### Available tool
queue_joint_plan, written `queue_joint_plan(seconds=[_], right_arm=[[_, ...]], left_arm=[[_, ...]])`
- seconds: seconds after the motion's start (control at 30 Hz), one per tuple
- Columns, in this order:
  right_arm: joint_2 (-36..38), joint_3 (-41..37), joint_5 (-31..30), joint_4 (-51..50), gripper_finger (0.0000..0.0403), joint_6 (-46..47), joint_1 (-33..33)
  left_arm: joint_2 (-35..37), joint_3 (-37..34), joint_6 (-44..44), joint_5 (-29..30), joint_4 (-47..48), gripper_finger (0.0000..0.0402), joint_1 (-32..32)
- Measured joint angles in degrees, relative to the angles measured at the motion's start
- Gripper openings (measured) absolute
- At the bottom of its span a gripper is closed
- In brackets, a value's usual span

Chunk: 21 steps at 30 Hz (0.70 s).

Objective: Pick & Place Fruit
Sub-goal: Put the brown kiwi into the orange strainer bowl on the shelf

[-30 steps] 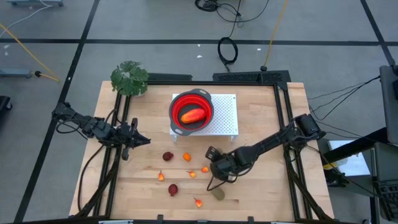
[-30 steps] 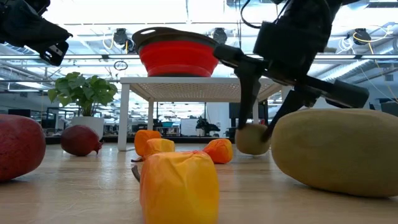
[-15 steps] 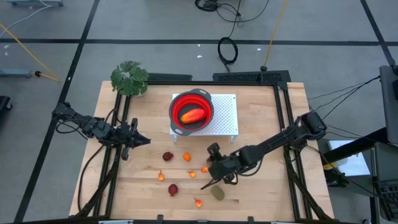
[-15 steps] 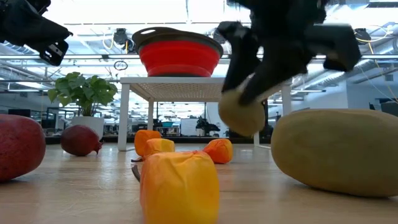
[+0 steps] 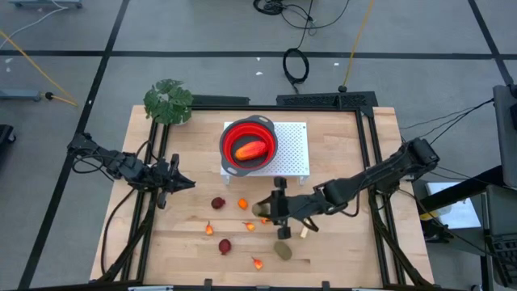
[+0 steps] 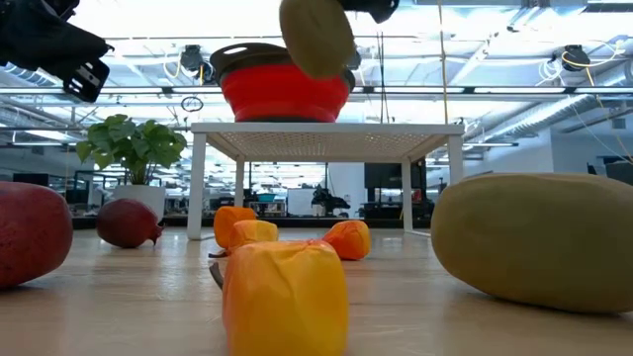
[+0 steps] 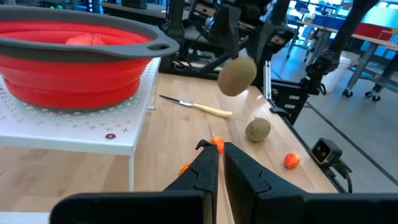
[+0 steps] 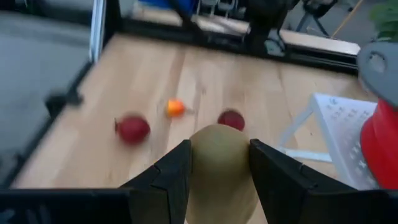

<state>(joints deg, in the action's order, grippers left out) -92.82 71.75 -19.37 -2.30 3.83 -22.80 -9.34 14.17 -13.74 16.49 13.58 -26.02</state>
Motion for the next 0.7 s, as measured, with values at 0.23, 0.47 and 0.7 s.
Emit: queue_joint_plan(seconds=[0.23, 0.47, 0.7], right_arm=[[0.23, -0.01, 4.29, 12.56, 0.0146, 11.55, 1.98], [0.22, -0.01, 12.06, 18.25, 0.0146, 22.44, 5.38], [0.27, -0.02, 25.33, 24.07, 0.0146, 32.55, 9.03]], left_arm=[[0.0, 0.0, 0.09, -0.04, -0.16, 0.0024, 0.0], [-0.02, 0.0, 0.07, -0.13, -0.17, 0.0024, 0.0], [-0.02, 0.0, 0.05, -0.13, -0.15, 0.0024, 0.0]])
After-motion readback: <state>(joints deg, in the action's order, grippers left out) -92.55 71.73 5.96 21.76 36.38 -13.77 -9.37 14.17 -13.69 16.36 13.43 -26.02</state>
